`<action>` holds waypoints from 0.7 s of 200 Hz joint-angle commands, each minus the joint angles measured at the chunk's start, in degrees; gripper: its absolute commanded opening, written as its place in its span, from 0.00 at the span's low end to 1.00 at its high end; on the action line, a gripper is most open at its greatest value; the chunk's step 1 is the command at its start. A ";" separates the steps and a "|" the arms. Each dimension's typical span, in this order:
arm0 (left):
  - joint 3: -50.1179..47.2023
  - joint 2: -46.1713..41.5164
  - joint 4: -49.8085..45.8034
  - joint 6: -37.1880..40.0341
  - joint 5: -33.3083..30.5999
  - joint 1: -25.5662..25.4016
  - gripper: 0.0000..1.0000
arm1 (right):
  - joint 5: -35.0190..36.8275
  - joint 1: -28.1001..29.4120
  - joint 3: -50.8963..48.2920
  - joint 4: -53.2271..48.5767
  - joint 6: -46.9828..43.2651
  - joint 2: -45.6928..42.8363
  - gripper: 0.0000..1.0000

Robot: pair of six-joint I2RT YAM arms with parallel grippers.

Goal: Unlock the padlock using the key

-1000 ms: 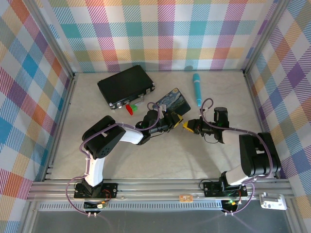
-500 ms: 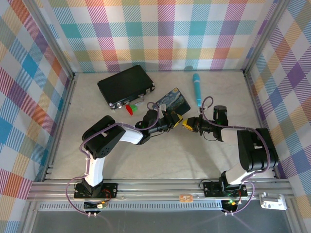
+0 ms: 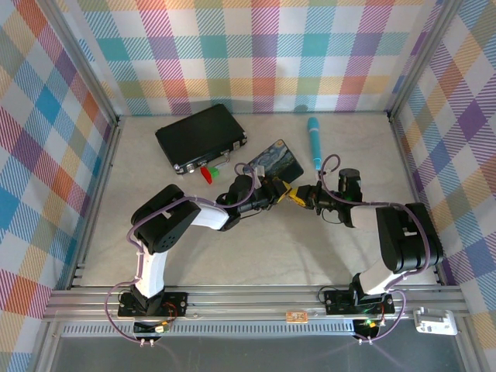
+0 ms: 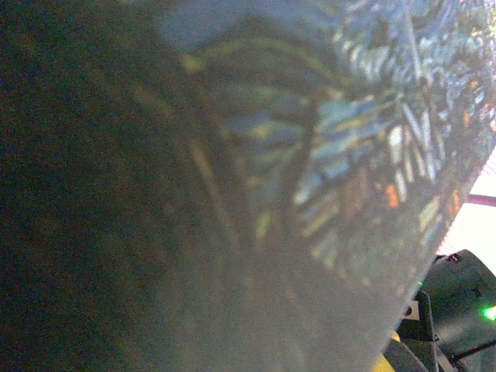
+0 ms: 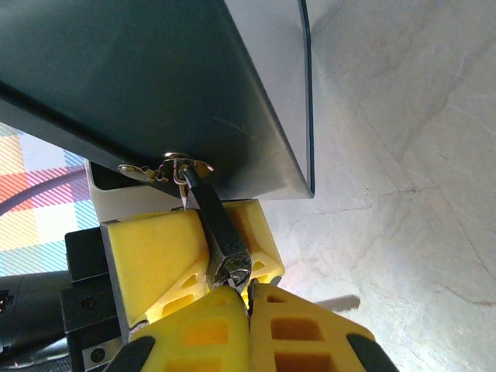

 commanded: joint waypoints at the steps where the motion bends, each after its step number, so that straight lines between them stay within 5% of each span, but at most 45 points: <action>1: 1.18 -2.41 3.53 -1.10 8.30 -4.33 0.00 | 11.84 0.16 -0.02 5.99 1.83 1.46 0.00; 26: 0.59 -1.85 2.69 -1.43 4.22 -3.79 0.00 | 12.08 0.16 -0.27 3.57 -0.04 -0.04 0.01; 76: 0.40 0.53 4.06 -2.90 -3.88 -2.59 0.00 | 17.41 -0.18 -2.22 -13.37 -9.50 -11.69 0.31; 140: 2.20 1.52 3.88 -2.98 -4.49 -2.44 0.00 | 17.67 -0.45 -3.71 -20.75 -16.48 -20.97 0.37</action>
